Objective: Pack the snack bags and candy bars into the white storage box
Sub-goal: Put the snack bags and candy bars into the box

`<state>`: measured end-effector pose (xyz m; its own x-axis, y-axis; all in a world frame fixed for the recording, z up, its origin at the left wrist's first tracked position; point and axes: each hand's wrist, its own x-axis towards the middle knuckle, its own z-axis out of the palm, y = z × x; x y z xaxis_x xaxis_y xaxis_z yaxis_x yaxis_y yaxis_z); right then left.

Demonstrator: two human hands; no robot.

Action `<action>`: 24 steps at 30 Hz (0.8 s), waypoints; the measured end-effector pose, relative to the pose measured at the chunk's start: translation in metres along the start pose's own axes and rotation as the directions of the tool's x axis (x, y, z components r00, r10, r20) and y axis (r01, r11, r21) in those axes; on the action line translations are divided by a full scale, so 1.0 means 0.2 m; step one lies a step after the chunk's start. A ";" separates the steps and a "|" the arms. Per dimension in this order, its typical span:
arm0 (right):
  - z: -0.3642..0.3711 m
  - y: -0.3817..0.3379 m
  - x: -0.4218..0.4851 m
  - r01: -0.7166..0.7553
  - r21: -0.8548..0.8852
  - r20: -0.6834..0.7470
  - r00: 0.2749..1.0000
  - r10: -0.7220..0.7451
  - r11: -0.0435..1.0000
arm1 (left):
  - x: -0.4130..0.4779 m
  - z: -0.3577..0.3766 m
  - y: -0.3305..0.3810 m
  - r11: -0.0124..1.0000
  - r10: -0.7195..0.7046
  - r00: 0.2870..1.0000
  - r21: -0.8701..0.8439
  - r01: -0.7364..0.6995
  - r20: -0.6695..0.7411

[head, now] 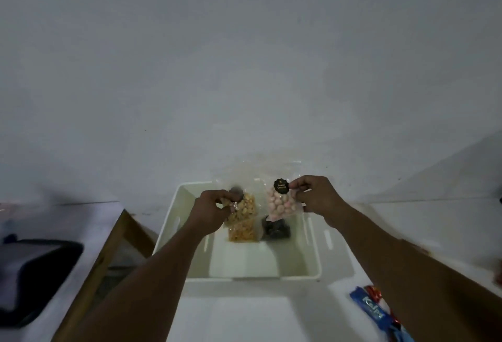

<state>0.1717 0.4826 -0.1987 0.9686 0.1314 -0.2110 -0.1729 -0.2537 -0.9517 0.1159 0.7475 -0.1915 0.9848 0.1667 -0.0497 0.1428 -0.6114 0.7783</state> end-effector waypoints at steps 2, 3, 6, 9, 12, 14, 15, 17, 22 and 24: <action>0.16 0.06 0.01 -0.051 -0.049 -0.026 0.998 0.049 0.998 | 0.00 -0.03 -0.15 0.999 -0.041 0.999 0.033 0.041 0.024; 0.22 0.11 0.01 -0.084 -0.075 -0.041 0.996 0.081 0.994 | 0.00 -0.02 -0.21 0.997 -0.060 0.997 0.052 0.058 0.043; 0.35 0.25 0.03 -0.190 -0.104 -0.096 0.979 0.180 0.976 | 0.04 0.04 -0.37 0.992 -0.093 0.988 0.101 0.081 0.122; 0.37 0.36 0.03 -0.268 -0.137 -0.149 0.957 0.247 0.954 | 0.06 0.12 -0.43 0.987 -0.102 0.982 0.137 0.080 0.160; 0.39 0.36 0.03 -0.305 -0.116 -0.176 0.943 0.283 0.945 | 0.06 0.15 -0.42 0.985 -0.110 0.977 0.153 0.082 0.185; 0.42 0.34 0.05 -0.300 -0.118 -0.156 0.947 0.281 0.947 | 0.07 0.15 -0.42 0.983 -0.141 0.968 0.148 0.111 0.206; 0.40 0.33 0.03 -0.304 -0.115 -0.151 0.946 0.286 0.946 | 0.07 0.17 -0.41 0.983 -0.144 0.969 0.145 0.117 0.200; 0.38 0.33 0.00 -0.348 -0.106 -0.090 0.936 0.340 0.931 | 0.07 0.19 -0.39 0.984 -0.091 0.977 0.168 0.059 0.192; 0.12 0.27 -0.33 -0.363 -0.252 -0.145 0.931 0.336 0.897 | -0.12 0.41 -0.24 0.989 -0.038 0.956 0.148 -0.005 0.291; 0.15 0.20 -0.28 -0.318 -0.343 -0.124 0.948 0.293 0.884 | -0.09 0.35 -0.24 0.979 -0.096 0.965 0.198 0.047 0.244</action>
<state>0.1059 0.4933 -0.2319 0.8898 -0.0685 -0.4512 -0.3996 -0.5948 -0.6975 0.0983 0.7210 -0.2718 0.9608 0.0305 -0.2757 0.2061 -0.7437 0.6359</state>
